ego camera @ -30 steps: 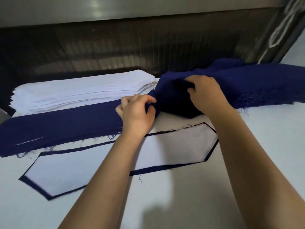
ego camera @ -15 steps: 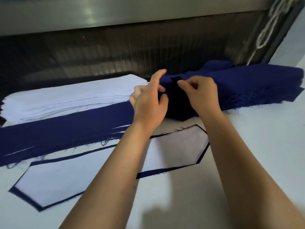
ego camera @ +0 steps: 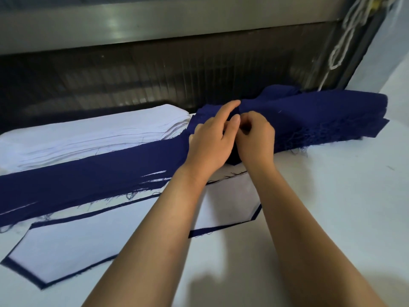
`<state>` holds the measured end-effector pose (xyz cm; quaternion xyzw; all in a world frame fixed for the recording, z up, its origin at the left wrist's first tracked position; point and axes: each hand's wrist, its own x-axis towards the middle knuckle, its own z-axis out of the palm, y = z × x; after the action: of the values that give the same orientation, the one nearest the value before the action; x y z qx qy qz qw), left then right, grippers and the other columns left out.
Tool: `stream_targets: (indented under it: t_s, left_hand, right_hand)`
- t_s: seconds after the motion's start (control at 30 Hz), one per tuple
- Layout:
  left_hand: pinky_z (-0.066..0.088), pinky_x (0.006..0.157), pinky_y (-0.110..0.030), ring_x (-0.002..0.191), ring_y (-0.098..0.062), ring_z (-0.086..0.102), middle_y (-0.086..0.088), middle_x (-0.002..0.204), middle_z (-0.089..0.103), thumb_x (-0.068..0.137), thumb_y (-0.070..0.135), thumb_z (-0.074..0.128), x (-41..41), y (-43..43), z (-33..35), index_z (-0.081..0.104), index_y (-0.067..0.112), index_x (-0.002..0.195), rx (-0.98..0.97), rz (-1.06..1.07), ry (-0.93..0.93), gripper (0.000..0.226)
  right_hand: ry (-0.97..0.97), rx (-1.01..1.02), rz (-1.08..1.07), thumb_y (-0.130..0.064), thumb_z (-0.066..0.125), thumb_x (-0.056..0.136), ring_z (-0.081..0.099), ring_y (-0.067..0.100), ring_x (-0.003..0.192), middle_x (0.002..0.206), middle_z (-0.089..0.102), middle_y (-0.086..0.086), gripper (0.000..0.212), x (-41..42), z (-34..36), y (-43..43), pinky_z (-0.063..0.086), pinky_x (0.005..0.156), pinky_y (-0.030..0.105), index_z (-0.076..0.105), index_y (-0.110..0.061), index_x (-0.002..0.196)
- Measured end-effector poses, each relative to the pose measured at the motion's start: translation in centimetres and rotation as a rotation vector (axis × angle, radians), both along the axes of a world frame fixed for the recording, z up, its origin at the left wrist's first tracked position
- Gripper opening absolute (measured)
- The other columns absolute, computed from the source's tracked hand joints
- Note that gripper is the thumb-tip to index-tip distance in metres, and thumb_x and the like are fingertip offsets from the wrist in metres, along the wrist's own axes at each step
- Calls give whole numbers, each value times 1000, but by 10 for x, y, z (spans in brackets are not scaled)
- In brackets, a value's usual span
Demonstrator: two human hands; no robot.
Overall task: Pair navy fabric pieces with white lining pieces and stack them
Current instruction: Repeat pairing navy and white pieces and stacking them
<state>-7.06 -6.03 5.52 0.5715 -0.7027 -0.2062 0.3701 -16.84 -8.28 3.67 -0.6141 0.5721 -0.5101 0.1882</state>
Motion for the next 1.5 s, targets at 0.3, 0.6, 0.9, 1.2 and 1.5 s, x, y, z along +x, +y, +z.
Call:
stream_targets:
  t_s: [0.3,0.6,0.9,1.2,1.5]
  left_hand:
    - [48,80,-31,92,-12,61,11,87,63,98,33,49,1,-15,11,70,21,102,-42,149,-13,24]
    - [50,67,-13,64,2,59,3,78,66,89,0,59,14,-15,12,71,13,92,20,122,551,18]
    - [44,66,-15,67,-5,53,12,84,68,91,-2,39,94,29,-1,69,22,78,54,275,617,41]
    - [47,66,-14,66,0,55,11,81,67,94,-1,42,161,102,-19,69,20,76,76,391,532,39]
    - [53,76,-23,84,-5,65,15,81,72,91,6,60,216,160,-38,71,21,81,6,501,569,21]
  right_hand:
    - [-38,-183,47,2,55,86,52,15,94,98,58,0,19,6,-14,8,38,78,12,62,-8,101]
    - [178,-489,-125,14,59,67,42,20,86,87,61,15,27,6,-25,15,30,72,30,69,-2,85]
    - [339,-294,-212,-2,57,78,33,28,114,119,53,7,29,-10,-13,17,18,88,30,70,-17,99]
    - [538,22,-184,0,52,80,25,32,123,136,40,-4,45,-17,-2,13,15,96,36,65,-29,113]
    - [625,-93,-47,-14,59,87,27,29,121,129,55,-6,23,-20,-3,55,16,95,41,70,-20,106]
